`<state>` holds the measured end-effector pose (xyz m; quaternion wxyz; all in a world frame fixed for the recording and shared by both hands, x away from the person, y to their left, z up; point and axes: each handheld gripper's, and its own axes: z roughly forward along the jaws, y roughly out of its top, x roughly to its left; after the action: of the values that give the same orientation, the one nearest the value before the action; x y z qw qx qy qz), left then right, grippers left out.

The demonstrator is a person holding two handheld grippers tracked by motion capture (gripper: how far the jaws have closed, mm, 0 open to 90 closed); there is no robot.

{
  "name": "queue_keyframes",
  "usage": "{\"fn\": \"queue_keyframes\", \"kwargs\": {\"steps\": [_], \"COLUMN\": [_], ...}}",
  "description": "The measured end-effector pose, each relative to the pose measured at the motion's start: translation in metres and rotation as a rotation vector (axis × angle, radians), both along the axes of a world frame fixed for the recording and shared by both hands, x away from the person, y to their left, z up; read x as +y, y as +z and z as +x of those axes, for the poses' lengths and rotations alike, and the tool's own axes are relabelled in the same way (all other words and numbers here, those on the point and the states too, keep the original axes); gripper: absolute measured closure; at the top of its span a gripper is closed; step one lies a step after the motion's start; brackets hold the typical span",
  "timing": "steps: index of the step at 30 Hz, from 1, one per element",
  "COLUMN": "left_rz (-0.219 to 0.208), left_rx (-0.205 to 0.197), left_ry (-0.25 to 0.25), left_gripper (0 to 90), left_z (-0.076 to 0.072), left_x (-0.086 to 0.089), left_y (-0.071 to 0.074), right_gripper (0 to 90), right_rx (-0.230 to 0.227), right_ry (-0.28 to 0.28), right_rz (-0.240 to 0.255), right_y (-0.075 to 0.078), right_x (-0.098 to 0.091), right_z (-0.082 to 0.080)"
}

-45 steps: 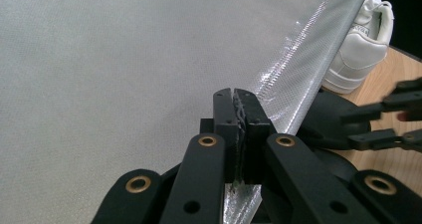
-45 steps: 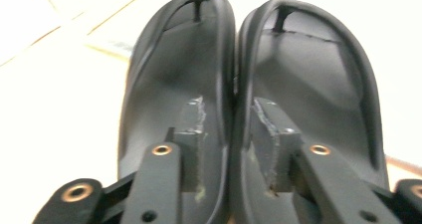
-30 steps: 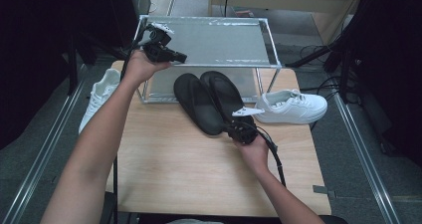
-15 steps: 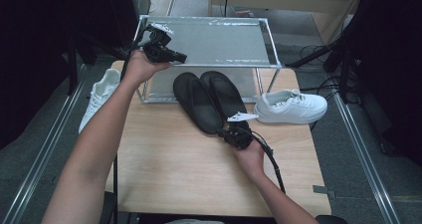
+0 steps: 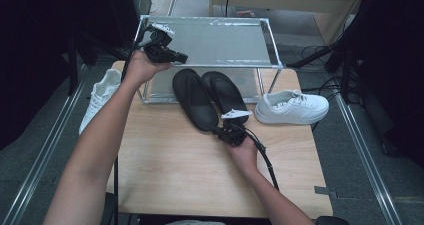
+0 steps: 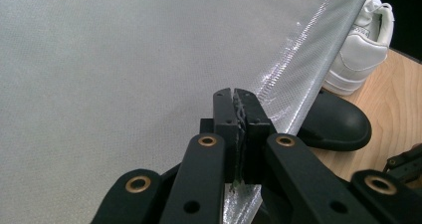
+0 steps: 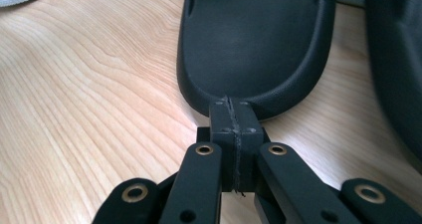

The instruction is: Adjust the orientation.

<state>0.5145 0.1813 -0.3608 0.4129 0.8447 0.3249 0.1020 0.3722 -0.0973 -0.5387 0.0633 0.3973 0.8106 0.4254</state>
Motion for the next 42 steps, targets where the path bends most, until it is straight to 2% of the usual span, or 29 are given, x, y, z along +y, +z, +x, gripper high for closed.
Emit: {"fn": "queue_keyframes", "kwargs": {"steps": [9, 14, 18, 21, 30, 38, 42], "left_rz": [-0.002, -0.008, -0.008, -0.008, -0.012, -0.014, -0.015], "left_rx": [0.001, -0.003, -0.004, -0.005, 0.000, 0.003, 0.002], "left_ry": [-0.001, -0.001, -0.002, -0.001, -0.002, -0.003, -0.005], "left_gripper": [89.5, 89.4, 89.4, 89.4, 89.4, 89.2, 89.2], "left_z": [0.000, -0.001, -0.001, 0.000, 0.000, 0.001, 0.001], "left_x": [0.000, 0.001, 0.001, 0.001, 0.001, 0.002, 0.002], "left_y": [0.000, -0.001, -0.001, -0.001, -0.001, -0.001, -0.001], "right_gripper": [90.0, 90.0, 90.0, 90.0, 90.0, 90.0, 90.0], "right_rx": [-0.010, -0.027, -0.045, -0.038, -0.040, -0.011, -0.020], "right_ry": [0.027, 0.035, 0.031, 0.022, 0.001, -0.036, -0.033], "right_rz": [-0.006, 0.001, 0.002, 0.006, -0.011, 0.016, 0.005], "right_y": [0.000, 0.005, 0.012, 0.016, 0.017, 0.016, 0.016], "right_x": [0.023, 0.035, 0.042, 0.046, 0.063, 0.080, 0.089], "right_z": [0.008, 0.012, 0.015, 0.021, 0.036, 0.053, 0.061]}}
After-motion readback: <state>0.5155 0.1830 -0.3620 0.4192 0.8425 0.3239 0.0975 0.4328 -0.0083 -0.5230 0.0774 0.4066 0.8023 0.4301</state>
